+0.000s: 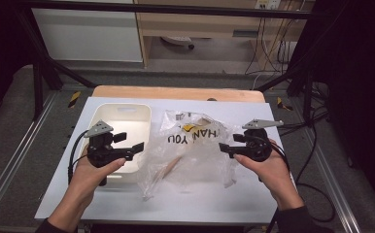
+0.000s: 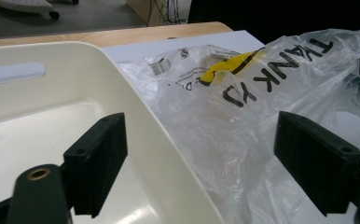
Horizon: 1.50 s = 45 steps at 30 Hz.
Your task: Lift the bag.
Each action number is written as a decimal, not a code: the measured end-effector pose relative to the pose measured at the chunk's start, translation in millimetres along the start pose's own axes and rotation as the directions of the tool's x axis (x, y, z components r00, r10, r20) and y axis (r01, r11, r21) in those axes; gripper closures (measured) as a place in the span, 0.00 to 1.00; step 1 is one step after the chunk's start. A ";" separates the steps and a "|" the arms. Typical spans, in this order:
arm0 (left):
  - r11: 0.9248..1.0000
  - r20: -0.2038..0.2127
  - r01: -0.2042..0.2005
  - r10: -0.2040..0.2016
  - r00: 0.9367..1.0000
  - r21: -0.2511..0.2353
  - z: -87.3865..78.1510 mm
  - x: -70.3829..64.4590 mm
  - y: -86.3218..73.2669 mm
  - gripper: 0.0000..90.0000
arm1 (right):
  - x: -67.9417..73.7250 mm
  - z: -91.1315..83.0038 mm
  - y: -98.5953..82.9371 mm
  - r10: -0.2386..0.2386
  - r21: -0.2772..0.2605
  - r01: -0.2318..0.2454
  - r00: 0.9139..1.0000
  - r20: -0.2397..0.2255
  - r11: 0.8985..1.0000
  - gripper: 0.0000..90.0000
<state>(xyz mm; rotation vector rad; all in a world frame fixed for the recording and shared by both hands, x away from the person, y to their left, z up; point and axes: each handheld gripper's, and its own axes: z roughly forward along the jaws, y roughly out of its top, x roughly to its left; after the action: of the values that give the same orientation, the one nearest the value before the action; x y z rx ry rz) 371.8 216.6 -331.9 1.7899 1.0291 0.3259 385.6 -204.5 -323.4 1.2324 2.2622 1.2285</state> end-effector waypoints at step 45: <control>0.981 -0.169 -0.031 -0.001 0.986 -0.190 -56.5 78.1 -49.1 0.08 | -52.9 -24.6 -60.9 0.095 -0.274 -0.050 0.983 0.154 0.960 0.08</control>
<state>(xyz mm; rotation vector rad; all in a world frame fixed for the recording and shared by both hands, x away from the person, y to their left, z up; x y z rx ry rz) 359.0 318.5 -365.8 1.6173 1.0644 0.5754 369.1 -276.4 -364.3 1.2703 1.8751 1.3531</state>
